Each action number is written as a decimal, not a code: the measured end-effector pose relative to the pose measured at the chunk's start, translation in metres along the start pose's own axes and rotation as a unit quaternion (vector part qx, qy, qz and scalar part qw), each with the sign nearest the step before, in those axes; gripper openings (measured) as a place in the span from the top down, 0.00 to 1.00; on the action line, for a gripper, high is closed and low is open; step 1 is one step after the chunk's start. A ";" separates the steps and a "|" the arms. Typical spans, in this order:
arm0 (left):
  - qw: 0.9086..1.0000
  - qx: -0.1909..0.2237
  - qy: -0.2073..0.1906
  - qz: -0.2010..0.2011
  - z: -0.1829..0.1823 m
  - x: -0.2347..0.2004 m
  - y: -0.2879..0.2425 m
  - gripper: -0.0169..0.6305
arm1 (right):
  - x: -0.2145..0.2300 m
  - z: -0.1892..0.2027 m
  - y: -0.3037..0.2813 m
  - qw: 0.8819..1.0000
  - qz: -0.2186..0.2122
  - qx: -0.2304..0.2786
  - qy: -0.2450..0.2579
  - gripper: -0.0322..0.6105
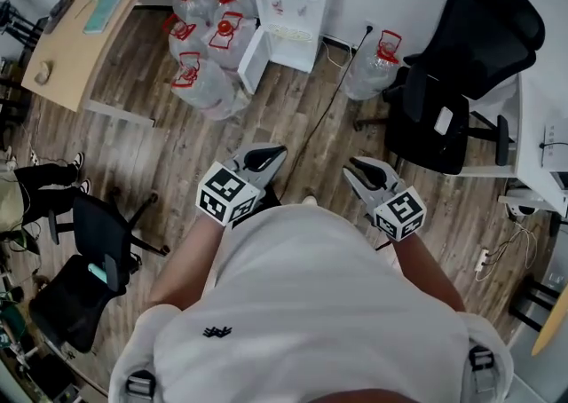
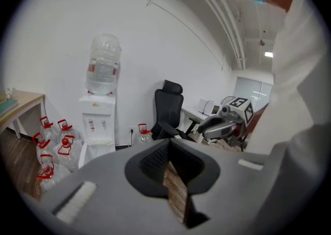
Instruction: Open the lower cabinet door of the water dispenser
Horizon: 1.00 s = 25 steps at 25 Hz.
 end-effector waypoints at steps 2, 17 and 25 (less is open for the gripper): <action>1.000 -0.007 0.001 -0.003 0.002 0.021 -0.003 0.89 | -0.002 0.006 0.015 1.000 -0.008 0.005 0.006 0.82; 1.000 -0.019 -0.011 0.007 0.002 0.108 -0.013 0.89 | -0.014 0.024 0.081 0.999 -0.030 0.028 0.017 0.84; 0.999 -0.027 -0.014 0.014 0.002 0.111 -0.016 0.89 | -0.014 0.023 0.088 0.999 -0.025 0.037 0.019 0.84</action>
Point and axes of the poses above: the fingertips, and each gripper's own axes: y backward along the fingers, x to its right, z out of its underside, the point moved 8 cm from there along y, backward along the fingers, and after that the axes turned 8 degrees about -y, right-handed, at the moved point
